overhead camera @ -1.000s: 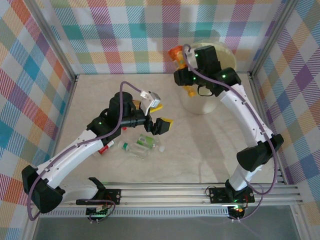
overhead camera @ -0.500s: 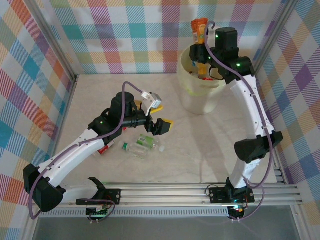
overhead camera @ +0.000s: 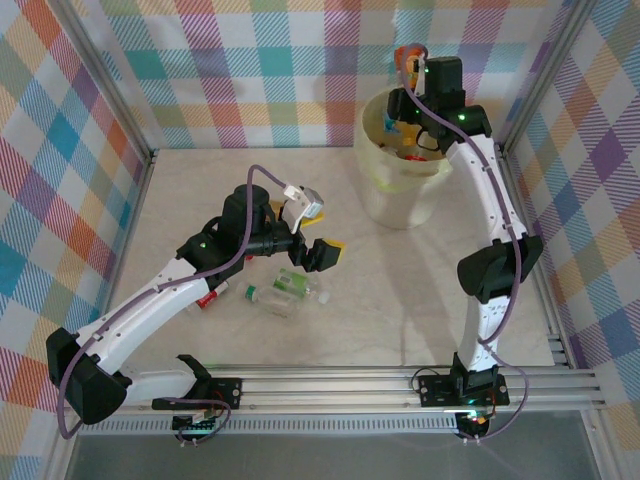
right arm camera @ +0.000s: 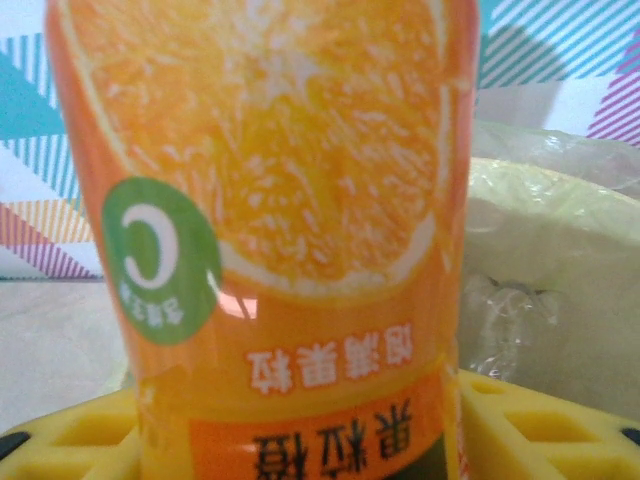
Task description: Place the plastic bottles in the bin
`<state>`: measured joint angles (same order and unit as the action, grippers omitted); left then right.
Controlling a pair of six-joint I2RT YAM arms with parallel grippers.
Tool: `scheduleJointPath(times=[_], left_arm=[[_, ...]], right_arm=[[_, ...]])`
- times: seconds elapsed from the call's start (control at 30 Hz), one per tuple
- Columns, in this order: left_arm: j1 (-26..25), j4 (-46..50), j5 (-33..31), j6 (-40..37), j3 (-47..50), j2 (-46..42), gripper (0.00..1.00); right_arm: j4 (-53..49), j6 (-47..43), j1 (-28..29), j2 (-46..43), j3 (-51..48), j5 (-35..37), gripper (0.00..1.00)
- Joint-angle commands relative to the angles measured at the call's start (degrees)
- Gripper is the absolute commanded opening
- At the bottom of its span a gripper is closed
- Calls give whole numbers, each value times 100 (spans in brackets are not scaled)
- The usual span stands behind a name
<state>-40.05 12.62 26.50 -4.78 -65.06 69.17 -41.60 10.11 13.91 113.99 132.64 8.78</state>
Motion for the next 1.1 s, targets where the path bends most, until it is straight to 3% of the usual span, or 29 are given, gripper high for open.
scheduleJointPath(times=[0.0,0.63,0.93,1.07], left_arm=[[-45,91,-35,-120,-69,-46,100],[-48,153,-44,-140,-108,6,100],[-42,159,-40,-138,-104,-9,100],[-46,167,-57,-151,-108,-39,100]], right_arm=[[140,134,-163,65,188,195,59],[-67,385,-483,44,-502,-175,67],[-111,396,-485,-25,-529,-240,82],[-109,396,-482,-122,-529,-248,84]])
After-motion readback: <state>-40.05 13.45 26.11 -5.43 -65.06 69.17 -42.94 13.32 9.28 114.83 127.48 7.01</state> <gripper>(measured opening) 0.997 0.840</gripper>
